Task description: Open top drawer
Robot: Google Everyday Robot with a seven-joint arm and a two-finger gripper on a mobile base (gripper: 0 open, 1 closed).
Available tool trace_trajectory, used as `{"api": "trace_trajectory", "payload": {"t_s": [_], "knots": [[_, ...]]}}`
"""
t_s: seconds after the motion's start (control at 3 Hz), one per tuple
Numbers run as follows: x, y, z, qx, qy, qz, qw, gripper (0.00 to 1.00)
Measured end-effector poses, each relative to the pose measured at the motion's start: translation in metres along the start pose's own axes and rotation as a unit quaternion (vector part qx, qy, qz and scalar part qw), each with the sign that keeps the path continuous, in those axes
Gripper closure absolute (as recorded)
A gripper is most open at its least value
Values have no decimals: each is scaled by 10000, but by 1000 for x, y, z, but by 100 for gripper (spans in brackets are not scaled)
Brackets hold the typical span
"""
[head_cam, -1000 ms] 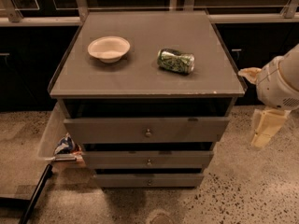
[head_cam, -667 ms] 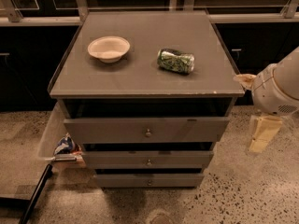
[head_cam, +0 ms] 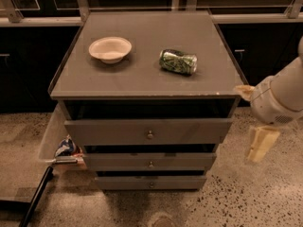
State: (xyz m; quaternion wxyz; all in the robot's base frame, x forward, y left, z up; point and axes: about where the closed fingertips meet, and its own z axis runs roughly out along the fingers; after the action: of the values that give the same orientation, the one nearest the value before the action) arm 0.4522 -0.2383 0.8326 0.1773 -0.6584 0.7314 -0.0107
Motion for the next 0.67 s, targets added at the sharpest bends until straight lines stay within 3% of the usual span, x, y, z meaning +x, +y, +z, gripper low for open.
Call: {"api": "trace_trajectory", "payload": {"t_s": [0.67], "knots": [[10, 31, 125, -728, -395, 226, 9963, 0]]}}
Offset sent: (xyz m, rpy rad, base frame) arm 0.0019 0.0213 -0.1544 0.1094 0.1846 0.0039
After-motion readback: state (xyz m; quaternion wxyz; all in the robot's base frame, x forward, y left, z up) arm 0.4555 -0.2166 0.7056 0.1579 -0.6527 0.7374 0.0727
